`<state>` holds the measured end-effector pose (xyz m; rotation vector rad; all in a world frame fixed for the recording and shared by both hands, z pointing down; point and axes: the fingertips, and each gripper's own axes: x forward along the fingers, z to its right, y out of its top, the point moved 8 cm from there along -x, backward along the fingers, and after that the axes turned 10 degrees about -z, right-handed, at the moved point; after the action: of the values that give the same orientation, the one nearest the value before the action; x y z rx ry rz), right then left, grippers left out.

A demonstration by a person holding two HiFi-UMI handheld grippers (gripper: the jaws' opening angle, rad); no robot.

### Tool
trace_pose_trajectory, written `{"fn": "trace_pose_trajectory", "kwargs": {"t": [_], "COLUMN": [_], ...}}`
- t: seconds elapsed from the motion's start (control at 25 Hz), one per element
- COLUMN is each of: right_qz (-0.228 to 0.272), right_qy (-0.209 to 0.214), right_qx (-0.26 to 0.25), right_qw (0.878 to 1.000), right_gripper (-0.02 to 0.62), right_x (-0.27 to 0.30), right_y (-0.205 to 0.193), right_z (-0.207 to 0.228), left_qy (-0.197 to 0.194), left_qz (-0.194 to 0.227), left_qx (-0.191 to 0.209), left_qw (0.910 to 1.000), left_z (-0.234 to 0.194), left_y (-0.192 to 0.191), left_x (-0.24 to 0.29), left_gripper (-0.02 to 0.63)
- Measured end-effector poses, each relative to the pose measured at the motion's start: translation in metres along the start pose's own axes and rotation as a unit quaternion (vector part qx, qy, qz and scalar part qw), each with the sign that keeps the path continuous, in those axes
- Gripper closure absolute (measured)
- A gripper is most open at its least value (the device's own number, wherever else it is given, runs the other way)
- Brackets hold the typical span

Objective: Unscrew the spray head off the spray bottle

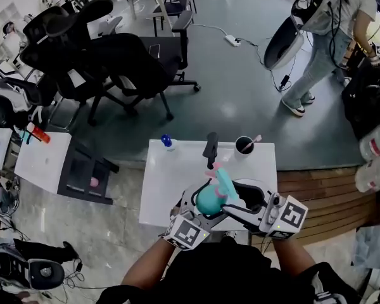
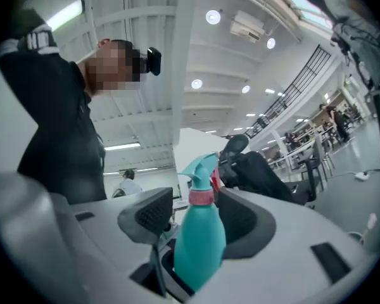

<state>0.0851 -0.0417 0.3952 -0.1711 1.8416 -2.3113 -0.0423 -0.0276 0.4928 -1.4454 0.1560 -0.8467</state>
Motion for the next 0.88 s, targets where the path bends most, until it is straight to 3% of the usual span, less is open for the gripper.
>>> {"fn": "trace_pose_trajectory", "kwargs": {"t": [0.2, 0.52, 0.68, 0.88], "right_qz": [-0.006, -0.017, -0.016, -0.014], "right_qy": [-0.061, -0.124, -0.129, -0.057], "right_qx": [0.019, 0.029, 0.011, -0.042], "right_qw": [0.998, 0.992, 0.991, 0.997], "right_gripper": [0.376, 0.396, 0.439, 0.442], "right_x": [0.012, 0.029, 0.030, 0.025], "right_y": [-0.005, -0.006, -0.004, 0.004], "right_z": [0.004, 0.008, 0.007, 0.000], "left_qy": [0.064, 0.093, 0.075, 0.006], "left_qz": [-0.024, -0.046, -0.028, 0.009], "left_qx": [-0.010, 0.009, -0.001, 0.018], "left_qw": [0.9976, 0.9946, 0.9968, 0.9998], "left_z": [-0.011, -0.005, -0.002, 0.001], "left_y": [-0.006, -0.014, -0.010, -0.005], "left_x": [0.003, 0.009, 0.009, 0.001], "left_gripper": [0.138, 0.138, 0.138, 0.138]}}
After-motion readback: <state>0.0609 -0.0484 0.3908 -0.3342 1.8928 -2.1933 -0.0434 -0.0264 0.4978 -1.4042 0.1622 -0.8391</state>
